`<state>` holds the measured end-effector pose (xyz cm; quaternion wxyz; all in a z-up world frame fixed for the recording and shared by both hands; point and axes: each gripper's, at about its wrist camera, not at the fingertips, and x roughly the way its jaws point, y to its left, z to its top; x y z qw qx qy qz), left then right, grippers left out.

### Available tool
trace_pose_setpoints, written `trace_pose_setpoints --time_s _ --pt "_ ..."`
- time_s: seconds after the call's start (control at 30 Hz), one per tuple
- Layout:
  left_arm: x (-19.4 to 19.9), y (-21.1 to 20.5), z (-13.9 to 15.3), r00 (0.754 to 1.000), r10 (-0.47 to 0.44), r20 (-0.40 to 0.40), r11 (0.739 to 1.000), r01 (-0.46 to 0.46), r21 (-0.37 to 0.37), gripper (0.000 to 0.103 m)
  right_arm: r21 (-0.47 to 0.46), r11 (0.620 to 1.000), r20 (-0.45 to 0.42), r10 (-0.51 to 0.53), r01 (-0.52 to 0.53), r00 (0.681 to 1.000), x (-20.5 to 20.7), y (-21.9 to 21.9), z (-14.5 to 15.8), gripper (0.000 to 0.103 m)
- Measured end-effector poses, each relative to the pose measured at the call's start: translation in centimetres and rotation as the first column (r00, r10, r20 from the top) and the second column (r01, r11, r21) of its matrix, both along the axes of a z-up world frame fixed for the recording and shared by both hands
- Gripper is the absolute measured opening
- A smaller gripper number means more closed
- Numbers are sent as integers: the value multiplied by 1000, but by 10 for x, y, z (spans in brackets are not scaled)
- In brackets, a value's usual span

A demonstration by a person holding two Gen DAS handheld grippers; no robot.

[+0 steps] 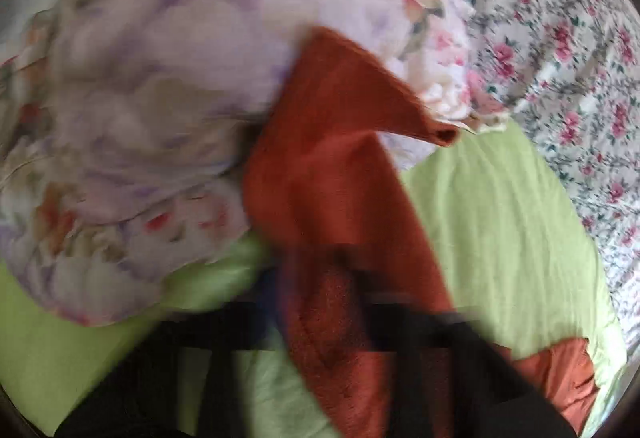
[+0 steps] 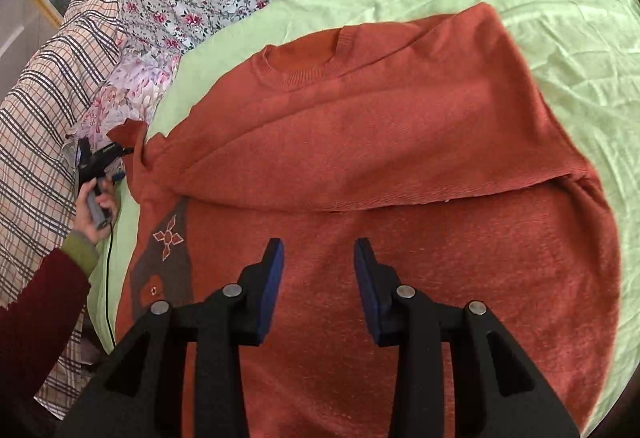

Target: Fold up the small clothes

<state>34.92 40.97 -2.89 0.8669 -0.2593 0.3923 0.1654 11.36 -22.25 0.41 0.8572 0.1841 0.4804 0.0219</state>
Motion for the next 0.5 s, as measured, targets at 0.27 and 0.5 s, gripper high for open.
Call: trace_pose_setpoints --time_s 0.27,0.5 --pt "-46 -88 72 965 -156 212 986 140 91 3 14 1000 44 -15 14 999 -11 0 12 38" --pt "-87 -232 117 842 -426 329 904 412 115 3 43 998 80 -52 49 995 -28 -12 25 38"
